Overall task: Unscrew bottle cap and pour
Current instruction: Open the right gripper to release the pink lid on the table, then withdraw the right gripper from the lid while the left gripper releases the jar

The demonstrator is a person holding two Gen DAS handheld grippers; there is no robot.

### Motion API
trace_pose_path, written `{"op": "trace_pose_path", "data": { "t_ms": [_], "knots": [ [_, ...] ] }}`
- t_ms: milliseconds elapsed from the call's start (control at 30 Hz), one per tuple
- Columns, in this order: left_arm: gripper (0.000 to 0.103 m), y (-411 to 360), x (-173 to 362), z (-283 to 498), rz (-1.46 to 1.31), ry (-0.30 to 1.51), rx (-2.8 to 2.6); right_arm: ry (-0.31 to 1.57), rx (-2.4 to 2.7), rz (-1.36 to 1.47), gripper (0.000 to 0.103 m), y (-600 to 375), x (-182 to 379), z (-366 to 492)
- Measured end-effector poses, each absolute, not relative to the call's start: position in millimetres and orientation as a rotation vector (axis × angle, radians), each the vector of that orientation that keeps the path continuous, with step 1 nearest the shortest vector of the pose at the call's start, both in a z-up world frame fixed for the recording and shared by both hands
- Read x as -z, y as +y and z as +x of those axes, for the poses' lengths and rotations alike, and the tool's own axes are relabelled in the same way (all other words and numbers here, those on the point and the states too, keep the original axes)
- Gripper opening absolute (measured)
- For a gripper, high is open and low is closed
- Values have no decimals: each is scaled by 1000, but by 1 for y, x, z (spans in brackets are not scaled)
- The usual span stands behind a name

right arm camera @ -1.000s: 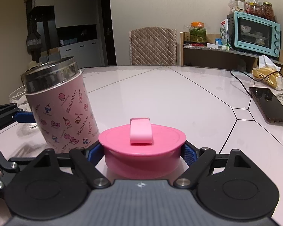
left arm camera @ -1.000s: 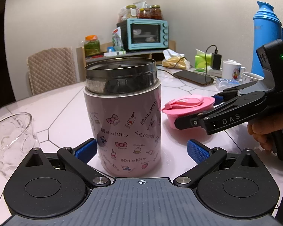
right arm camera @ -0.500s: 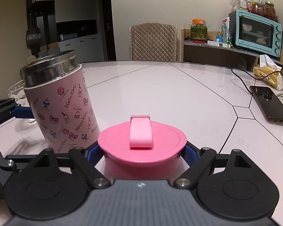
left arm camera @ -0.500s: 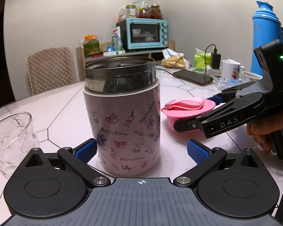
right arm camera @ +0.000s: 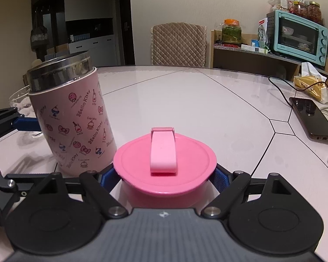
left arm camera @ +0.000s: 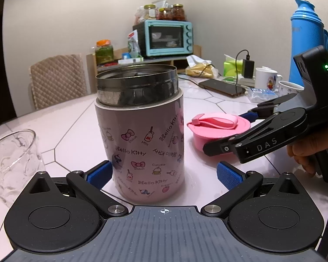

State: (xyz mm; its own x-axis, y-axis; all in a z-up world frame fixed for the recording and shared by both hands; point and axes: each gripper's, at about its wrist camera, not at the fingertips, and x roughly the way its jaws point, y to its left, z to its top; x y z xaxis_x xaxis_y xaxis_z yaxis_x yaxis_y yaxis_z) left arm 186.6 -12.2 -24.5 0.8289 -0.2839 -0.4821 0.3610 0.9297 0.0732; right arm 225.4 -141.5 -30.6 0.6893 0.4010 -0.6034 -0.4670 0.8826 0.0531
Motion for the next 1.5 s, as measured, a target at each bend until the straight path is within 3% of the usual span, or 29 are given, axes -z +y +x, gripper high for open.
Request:
{"op": "trace_pose_path", "data": {
  "t_ms": [967, 1500],
  "knots": [
    [103, -14, 26, 184, 173, 493, 346, 629, -485, -108, 103, -146, 29, 222],
    [103, -16, 26, 176, 178, 490, 333, 607, -457, -94, 103, -149, 24, 215]
  ]
}}
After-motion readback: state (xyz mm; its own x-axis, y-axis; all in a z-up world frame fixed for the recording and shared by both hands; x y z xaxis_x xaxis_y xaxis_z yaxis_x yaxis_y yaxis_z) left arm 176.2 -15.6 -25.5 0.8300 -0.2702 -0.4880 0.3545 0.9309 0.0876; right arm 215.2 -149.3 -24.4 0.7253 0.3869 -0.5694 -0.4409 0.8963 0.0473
